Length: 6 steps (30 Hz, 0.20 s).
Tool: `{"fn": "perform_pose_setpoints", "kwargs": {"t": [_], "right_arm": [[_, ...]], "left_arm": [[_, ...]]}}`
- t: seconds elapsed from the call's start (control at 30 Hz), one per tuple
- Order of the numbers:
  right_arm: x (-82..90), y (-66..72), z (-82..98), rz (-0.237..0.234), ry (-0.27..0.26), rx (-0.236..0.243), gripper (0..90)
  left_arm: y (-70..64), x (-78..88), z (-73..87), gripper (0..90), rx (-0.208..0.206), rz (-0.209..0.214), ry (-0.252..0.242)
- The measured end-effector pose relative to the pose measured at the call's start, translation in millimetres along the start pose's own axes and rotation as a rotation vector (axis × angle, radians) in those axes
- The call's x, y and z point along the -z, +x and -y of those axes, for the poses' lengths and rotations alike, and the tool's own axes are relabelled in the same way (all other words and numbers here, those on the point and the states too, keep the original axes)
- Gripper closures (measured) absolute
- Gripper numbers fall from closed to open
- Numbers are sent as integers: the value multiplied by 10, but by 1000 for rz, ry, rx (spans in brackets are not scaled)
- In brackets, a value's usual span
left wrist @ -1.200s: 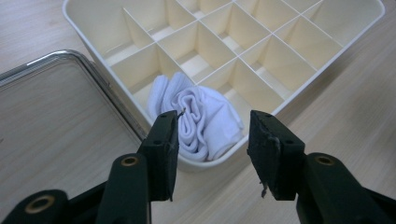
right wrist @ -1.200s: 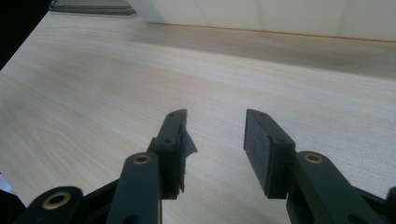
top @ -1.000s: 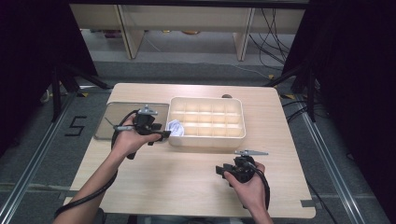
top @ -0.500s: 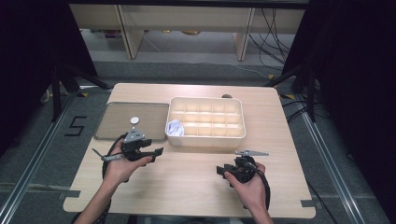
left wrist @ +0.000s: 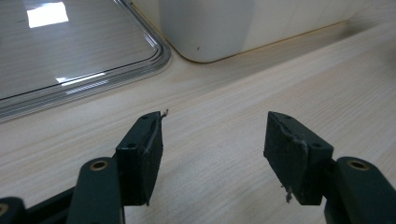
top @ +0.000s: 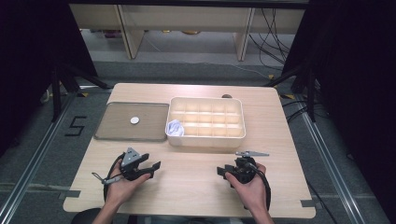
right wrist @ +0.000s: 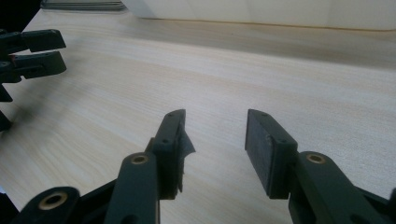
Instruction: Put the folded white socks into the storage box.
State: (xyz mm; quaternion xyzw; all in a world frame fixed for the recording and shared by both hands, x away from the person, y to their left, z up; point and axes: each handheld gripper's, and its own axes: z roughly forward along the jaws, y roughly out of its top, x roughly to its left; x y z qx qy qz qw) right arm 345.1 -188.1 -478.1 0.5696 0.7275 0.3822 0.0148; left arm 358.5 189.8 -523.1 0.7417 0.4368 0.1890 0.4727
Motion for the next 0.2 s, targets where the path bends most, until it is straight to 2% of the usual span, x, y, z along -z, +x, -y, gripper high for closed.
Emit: {"fn": "perform_pose_setpoints", "kwargs": {"t": [0.03, 0.07, 0.1, 0.2], "right_arm": [[-1, -2, 1, -3, -4, 2, 580], [-12, -18, 2, -6, -21, 25, 578], [-13, -33, 1, -5, -23, 46, 575], [-35, -51, 4, 1, -35, 65, 566]], "left_arm": [[-3, 9, 3, 372, 3, -3, -20], [-1, 20, 3, 372, 0, -6, -27], [-5, 23, 4, 372, 3, -10, -30], [-11, 20, 4, 373, 4, -12, -26]]}}
